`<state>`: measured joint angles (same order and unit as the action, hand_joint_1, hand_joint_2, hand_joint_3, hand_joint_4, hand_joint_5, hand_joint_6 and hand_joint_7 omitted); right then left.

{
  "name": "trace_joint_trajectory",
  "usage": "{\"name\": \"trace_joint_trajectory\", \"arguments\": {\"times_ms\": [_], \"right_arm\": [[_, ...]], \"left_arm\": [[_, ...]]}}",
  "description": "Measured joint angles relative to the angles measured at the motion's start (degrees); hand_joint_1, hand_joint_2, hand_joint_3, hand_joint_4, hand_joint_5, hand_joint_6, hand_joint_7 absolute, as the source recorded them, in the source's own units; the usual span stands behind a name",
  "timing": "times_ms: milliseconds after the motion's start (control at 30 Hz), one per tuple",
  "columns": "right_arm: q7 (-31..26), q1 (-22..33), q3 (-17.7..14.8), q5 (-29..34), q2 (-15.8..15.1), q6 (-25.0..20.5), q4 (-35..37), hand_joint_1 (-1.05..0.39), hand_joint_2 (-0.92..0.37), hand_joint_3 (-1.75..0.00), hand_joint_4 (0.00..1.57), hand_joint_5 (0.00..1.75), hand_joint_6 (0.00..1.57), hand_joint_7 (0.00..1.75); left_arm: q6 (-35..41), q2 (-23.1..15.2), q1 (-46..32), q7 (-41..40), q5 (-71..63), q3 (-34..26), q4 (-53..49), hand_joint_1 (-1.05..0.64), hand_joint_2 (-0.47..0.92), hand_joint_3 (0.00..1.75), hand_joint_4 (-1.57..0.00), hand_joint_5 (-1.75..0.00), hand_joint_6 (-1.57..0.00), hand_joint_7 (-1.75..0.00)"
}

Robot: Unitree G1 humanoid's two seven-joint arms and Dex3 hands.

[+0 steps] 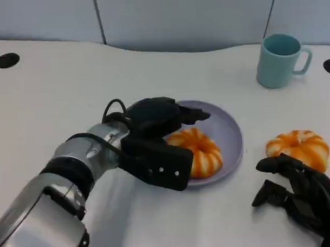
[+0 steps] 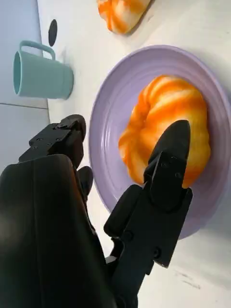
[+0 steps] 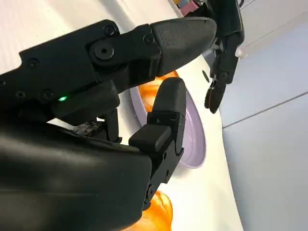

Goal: Grasp the bread from the table and place it into the plate.

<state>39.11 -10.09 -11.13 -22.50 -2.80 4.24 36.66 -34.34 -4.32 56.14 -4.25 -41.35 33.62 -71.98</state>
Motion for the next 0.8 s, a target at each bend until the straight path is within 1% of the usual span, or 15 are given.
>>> {"name": "trace_joint_trajectory", "arguments": {"times_ms": [133,167,200,233,267,333,433,533,633,667,733,767,800], "right_arm": [[0.0,0.0,-0.1,0.0,0.0,0.0,0.1,-0.46,-0.92,-0.15,0.66,1.42,0.67,1.01],[0.0,-0.1,-0.1,0.0,0.0,0.0,0.1,-0.45,-0.92,-0.18,0.63,1.42,0.65,1.01],[0.0,-0.1,-0.1,0.1,0.0,0.1,0.1,-0.45,-0.92,-0.19,0.62,1.42,0.65,1.01],[0.0,-0.1,0.0,0.2,0.1,0.3,0.1,-0.44,-0.92,-0.2,0.62,1.42,0.64,1.01],[0.0,-0.1,0.0,0.3,0.2,0.6,0.2,-0.45,-0.92,-0.21,0.61,1.42,0.64,1.01],[-0.1,-0.1,0.2,0.5,0.2,1.1,0.3,-0.45,-0.92,-0.22,0.6,1.43,0.64,1.01],[-0.6,-0.1,0.3,0.6,0.2,1.3,0.2,-0.45,-0.92,-0.21,0.61,1.44,0.64,1.02],[-1.1,-0.1,0.4,0.6,0.2,1.4,0.2,-0.45,-0.92,-0.21,0.6,1.44,0.64,1.02],[-1.1,-0.1,0.4,0.6,0.1,1.5,0.4,-0.45,-0.92,-0.21,0.6,1.44,0.64,1.02],[-1.0,-0.1,0.4,0.6,0.1,1.5,0.5,-0.44,-0.92,-0.2,0.61,1.44,0.64,1.03],[-1.0,-0.2,0.5,0.5,0.2,1.3,0.5,-0.43,-0.92,-0.2,0.61,1.45,0.64,1.03],[-0.9,-0.2,0.5,0.4,0.2,1.2,0.4,-0.44,-0.92,-0.19,0.62,1.45,0.65,1.03],[-1.0,-0.3,0.6,0.4,0.3,1.0,0.3,-0.44,-0.92,-0.19,0.62,1.45,0.65,1.03]], "left_arm": [[0.0,-0.3,0.0,0.2,0.0,-0.1,0.1,-0.79,0.92,0.26,-0.05,-0.31,-0.23,0.0],[0.0,-0.3,0.0,0.2,0.0,-0.1,0.1,-0.75,0.92,0.21,-0.11,-0.34,-0.28,-0.02],[-0.8,-0.5,-0.1,0.2,0.4,-0.6,0.3,-0.74,0.92,0.19,-0.14,-0.35,-0.29,-0.03],[-2.5,-1.2,-0.4,0.2,1.2,-1.5,0.8,-0.73,0.92,0.18,-0.15,-0.36,-0.3,-0.03],[-4.3,-2.0,-0.7,0.0,2.6,-2.5,1.6,-0.69,0.92,0.21,-0.18,-0.37,-0.33,-0.04],[-8.4,-3.9,-2.3,-1.0,6.4,-6.0,3.4,-0.67,0.92,0.22,-0.2,-0.38,-0.35,-0.05],[-11.3,-5.6,-5.7,-0.4,10.9,-9.6,4.4,-0.57,0.92,0.23,-0.28,-0.44,-0.39,-0.06],[-15.5,-5.3,-12.2,6.0,21.5,-16.1,5.2,-0.55,0.92,0.24,-0.28,-0.46,-0.4,-0.06],[-15.4,-5.0,-16.7,14.6,29.8,-20.3,7.6,-0.54,0.92,0.25,-0.27,-0.47,-0.4,-0.06],[-15.1,-5.0,-17.5,16.7,31.5,-21.2,8.7,-0.55,0.92,0.25,-0.31,-0.49,-0.41,-0.06],[-13.5,-4.4,-20.1,22.2,38.2,-24.1,13.3,-0.56,0.92,0.24,-0.33,-0.51,-0.41,-0.06],[-12.7,-3.9,-21.5,24.5,41.4,-25.4,15.7,-0.55,0.92,0.27,-0.42,-0.56,-0.41,-0.05],[-11.5,-3.4,-23.6,26.7,44.6,-26.7,19.1,-0.54,0.92,0.28,-0.47,-0.59,-0.42,-0.05]]}}
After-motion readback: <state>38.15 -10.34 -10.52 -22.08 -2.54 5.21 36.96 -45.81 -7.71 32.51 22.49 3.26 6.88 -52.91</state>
